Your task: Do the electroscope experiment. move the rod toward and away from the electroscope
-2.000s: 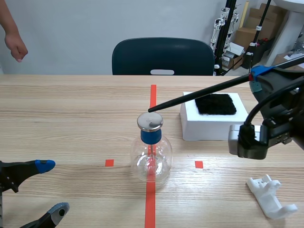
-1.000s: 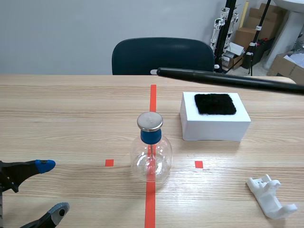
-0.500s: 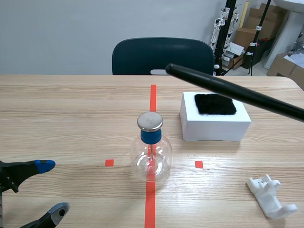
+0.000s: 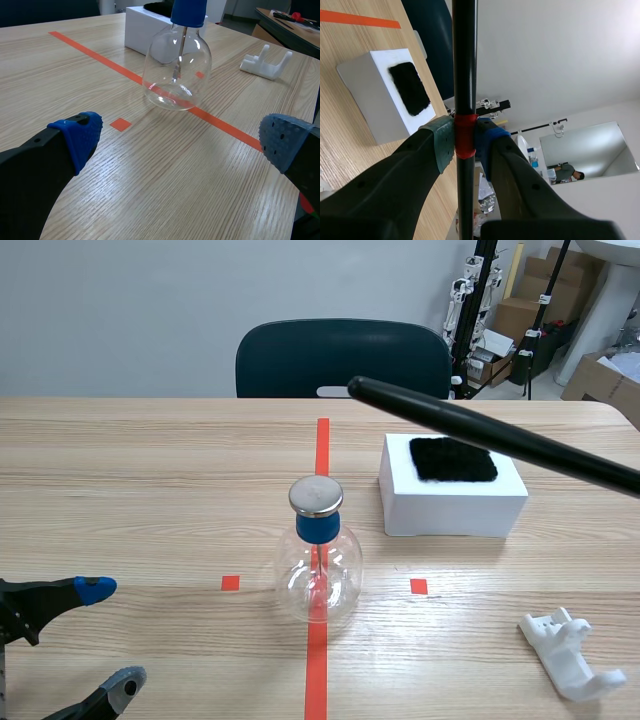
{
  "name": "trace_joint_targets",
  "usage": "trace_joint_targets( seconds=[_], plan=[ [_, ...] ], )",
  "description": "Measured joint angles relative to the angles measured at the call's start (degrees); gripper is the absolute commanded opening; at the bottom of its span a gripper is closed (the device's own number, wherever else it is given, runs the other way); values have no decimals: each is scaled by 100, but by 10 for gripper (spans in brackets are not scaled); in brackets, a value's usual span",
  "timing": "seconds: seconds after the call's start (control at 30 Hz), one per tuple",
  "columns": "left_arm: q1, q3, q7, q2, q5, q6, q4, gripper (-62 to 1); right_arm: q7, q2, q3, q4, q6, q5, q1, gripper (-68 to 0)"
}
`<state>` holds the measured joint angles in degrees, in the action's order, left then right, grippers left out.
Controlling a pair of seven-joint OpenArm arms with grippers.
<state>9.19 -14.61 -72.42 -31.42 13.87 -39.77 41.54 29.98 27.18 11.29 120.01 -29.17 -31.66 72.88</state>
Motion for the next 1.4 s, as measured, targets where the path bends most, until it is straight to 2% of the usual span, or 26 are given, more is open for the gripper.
trace_joint_targets(
  seconds=[1.17, 1.27, 1.33, 1.4],
  plan=[
    [0, 0, 0, 0, 0, 0, 0, 14, -4, 0, 0, 0, 0, 0, 0, -675],
    [0, 0, 0, 0, 0, 0, 0, 14, -118, 0, 0, 0, 0, 0, 0, -675],
    [0, 0, 0, 0, 0, 0, 0, 14, -223, 0, 0, 0, 92, 2, 0, -675],
    [0, 0, 0, 0, 0, 0, 0, 14, -352, 0, 0, 0, 343, 0, 0, -675]
  ],
)
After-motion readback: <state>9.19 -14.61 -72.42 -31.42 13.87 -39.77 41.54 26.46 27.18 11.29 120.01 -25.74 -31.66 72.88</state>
